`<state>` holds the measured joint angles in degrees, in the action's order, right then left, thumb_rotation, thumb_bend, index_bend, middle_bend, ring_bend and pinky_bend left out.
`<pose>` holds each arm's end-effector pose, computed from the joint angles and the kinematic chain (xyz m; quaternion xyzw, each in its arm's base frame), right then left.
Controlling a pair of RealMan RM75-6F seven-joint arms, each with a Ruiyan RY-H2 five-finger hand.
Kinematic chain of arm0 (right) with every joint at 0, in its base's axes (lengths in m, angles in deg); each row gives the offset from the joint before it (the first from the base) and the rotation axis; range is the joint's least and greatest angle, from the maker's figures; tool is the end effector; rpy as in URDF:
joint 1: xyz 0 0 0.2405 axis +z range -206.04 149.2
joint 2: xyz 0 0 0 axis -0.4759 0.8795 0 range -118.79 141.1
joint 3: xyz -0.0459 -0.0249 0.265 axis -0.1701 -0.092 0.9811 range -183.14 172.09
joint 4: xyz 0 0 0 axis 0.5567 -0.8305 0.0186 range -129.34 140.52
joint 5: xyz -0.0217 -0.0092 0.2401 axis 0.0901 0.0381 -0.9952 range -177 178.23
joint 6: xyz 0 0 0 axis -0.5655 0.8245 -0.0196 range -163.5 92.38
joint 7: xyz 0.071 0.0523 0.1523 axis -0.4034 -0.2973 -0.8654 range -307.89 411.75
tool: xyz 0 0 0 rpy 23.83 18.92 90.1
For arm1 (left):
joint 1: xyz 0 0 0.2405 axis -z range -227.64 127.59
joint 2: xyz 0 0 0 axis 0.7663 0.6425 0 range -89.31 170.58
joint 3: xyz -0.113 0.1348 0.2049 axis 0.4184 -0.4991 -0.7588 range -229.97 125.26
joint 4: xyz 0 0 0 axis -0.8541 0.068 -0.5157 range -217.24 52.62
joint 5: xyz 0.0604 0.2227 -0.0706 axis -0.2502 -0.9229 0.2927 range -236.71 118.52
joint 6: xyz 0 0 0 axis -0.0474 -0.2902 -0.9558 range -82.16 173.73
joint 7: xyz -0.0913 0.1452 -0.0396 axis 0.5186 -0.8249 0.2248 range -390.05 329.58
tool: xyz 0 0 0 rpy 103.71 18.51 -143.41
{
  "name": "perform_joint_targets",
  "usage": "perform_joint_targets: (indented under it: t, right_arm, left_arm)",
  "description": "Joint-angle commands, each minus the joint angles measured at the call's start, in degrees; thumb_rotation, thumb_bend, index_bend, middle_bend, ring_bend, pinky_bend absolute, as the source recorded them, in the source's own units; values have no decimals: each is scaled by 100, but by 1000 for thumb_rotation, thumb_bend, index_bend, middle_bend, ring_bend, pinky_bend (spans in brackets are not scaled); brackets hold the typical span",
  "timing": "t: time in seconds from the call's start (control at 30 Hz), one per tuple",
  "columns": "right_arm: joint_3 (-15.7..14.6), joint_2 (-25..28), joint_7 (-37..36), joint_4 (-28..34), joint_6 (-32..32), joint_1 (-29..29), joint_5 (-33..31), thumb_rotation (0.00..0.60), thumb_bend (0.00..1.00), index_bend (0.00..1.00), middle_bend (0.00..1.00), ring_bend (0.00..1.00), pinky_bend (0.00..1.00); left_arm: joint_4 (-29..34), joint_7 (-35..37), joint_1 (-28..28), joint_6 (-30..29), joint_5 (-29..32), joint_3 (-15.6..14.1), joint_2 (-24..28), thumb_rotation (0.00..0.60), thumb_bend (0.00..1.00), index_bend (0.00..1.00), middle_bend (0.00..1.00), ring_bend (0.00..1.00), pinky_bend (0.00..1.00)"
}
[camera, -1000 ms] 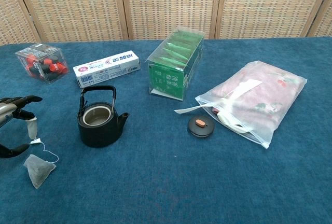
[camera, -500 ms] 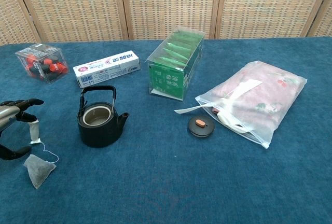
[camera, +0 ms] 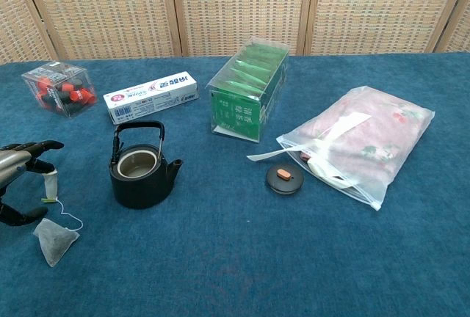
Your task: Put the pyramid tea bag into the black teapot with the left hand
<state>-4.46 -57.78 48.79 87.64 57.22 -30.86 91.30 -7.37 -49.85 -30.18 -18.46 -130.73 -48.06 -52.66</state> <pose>-0.3693 -0.1645 0.1361 0.5828 -0.3654 0.3844 0.6157 -0.3028 0.2922 -0.0639 -0.6875 -0.4227 -0.2825 0.5185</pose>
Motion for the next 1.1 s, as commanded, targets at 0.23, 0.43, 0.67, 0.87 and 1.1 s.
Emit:
perform_joint_targets:
  t: [0.23, 0.43, 0.67, 0.87, 1.1]
  right_arm:
    - [6, 1, 0, 3, -21, -6, -27, 600, 71, 92, 138, 0, 84]
    - [8, 2, 2, 5, -30, -6, -31, 600, 71, 91, 138, 0, 84]
    - [16, 9, 7, 10, -49, 4, -36, 600, 72, 92, 138, 0, 84]
    - [19, 6, -6, -2, -59, 7, -40, 600, 71, 91, 138, 0, 84]
    - [21, 2, -29, -23, -56, 5, -38, 600, 71, 91, 138, 0, 84]
  left_arm:
    - [-14, 19, 33, 58, 54, -4, -14, 600, 383, 516, 28, 0, 0]
    - [-5, 45, 46, 70, 75, -4, -17, 600, 383, 527, 28, 0, 0]
    - [3, 95, 52, 65, 93, -1, -27, 600, 383, 561, 28, 0, 0]
    - [-1, 103, 55, 58, 93, -17, -42, 600, 383, 584, 33, 0, 0]
    - [84, 125, 56, -10, 55, -9, 10, 600, 383, 594, 37, 0, 0]
